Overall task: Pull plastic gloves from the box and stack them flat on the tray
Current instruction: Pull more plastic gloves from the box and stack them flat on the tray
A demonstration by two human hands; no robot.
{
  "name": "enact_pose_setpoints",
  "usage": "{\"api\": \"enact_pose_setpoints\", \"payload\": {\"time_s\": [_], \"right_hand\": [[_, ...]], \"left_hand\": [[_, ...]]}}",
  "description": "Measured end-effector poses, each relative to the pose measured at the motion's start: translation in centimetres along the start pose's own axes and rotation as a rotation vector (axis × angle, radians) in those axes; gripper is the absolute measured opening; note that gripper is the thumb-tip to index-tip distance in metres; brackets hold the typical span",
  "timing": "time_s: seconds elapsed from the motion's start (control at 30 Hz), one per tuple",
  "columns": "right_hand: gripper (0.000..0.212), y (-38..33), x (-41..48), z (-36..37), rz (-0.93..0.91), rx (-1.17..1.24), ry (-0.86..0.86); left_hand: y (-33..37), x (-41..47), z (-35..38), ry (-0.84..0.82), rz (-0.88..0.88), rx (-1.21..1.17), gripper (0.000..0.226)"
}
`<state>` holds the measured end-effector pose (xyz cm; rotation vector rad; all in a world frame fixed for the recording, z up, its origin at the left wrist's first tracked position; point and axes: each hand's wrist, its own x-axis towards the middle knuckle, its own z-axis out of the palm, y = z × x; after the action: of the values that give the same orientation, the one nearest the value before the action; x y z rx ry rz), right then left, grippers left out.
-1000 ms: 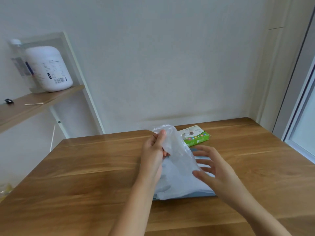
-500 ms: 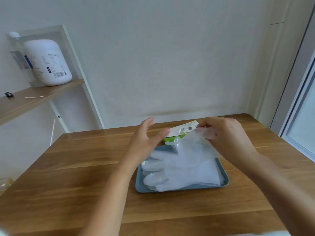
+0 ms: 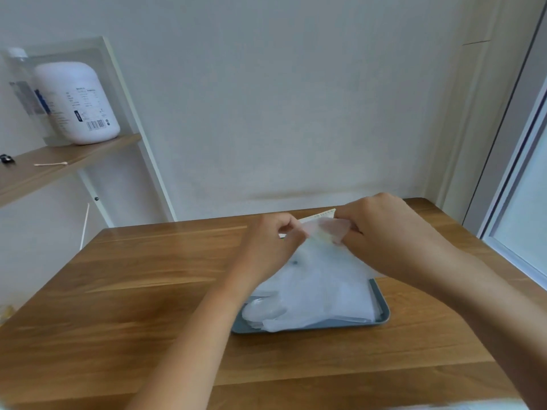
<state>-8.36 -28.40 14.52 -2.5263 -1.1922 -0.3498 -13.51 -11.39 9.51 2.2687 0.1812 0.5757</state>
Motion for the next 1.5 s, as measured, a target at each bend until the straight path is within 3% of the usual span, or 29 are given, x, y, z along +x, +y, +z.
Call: {"api": "enact_pose_setpoints", "payload": {"time_s": [0.2, 0.33, 0.5, 0.7, 0.83, 0.93, 1.0, 1.07, 1.13, 1.2, 1.37, 1.43, 1.5], "right_hand": [[0.053, 2.1, 0.1, 0.8, 0.234, 0.661, -0.182], [0.049, 4.0, 0.7, 3.3, 0.331, 0.801, -0.294], [0.037, 6.1, 1.1, 8.0, 0.383, 0.572, -0.255], [0.029, 8.3, 1.0, 12.8, 0.449, 0.317, -0.297], [0.032, 9.2, 0.7, 14.4, 0.465, 0.205, -0.251], [0.030, 9.2, 0.8, 14.6, 0.462, 0.160, -0.238], [0.027, 9.2, 0.9, 14.7, 0.448, 0.140, -0.235], [0.025, 9.2, 0.9, 14.7, 0.438, 0.125, -0.237], [0.025, 9.1, 0.9, 14.6, 0.437, 0.120, -0.238], [0.026, 9.1, 1.0, 14.6, 0.442, 0.118, -0.241], [0.024, 9.0, 0.9, 14.7, 0.455, 0.105, -0.226], [0.033, 8.7, 0.4, 14.6, 0.430, 0.067, -0.134], [0.045, 8.3, 0.0, 14.9, 0.279, 0.034, 0.028]], "left_hand": [[0.0, 1.1, -3.4, -0.177, -0.207, -0.252, 0.024], [-1.2, 2.9, -4.6, -0.315, -0.324, -0.252, 0.022], [-3.1, 4.5, -2.9, -0.489, -0.371, -0.059, 0.038], [-7.2, 5.8, 0.8, -0.583, -0.445, 0.183, 0.020], [-8.7, 6.6, 2.2, -0.594, -0.536, 0.214, 0.026], [-9.3, 7.3, 2.4, -0.608, -0.591, 0.421, 0.013], [-8.8, 7.3, 2.2, -0.549, -0.560, 0.663, 0.013], [-7.7, 7.0, 2.4, -0.355, -0.405, 0.837, 0.018], [-6.4, 6.1, 3.4, -0.160, -0.229, 0.759, 0.015], [-5.3, 4.6, 5.5, -0.111, -0.086, 0.646, 0.019], [-6.7, 0.6, 10.4, -0.403, -0.042, 0.621, 0.039], [-7.9, 0.1, 10.7, -0.496, -0.038, 0.622, 0.052], [-8.7, -0.1, 10.7, -0.574, -0.070, 0.600, 0.062]]}}
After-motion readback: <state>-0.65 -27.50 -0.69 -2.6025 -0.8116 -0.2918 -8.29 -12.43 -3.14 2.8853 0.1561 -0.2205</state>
